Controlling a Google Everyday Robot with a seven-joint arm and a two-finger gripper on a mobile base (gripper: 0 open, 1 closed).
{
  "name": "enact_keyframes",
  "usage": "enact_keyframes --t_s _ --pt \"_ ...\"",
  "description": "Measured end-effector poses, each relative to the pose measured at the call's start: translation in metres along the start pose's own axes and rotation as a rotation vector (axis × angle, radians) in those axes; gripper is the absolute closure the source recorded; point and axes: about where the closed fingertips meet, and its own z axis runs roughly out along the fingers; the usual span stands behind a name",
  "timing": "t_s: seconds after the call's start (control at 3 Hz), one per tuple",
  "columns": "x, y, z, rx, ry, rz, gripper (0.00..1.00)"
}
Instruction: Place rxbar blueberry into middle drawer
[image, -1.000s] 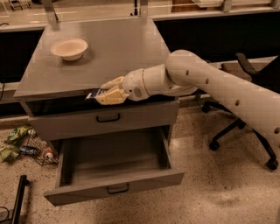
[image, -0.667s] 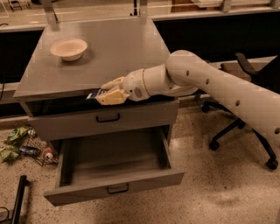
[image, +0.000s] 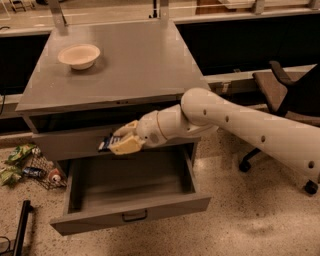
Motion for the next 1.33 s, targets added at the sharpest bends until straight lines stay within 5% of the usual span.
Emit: enact_keyframes --t_s 0.33,0.67,1.33 --pt "0.041 -0.009 0.020 -0.028 0.000 0.001 1.00" --pt "0.041 -0.009 0.020 -0.028 0.000 0.001 1.00" --pt "0.106 -0.006 0.039 -0.021 0.047 0.015 1.00"
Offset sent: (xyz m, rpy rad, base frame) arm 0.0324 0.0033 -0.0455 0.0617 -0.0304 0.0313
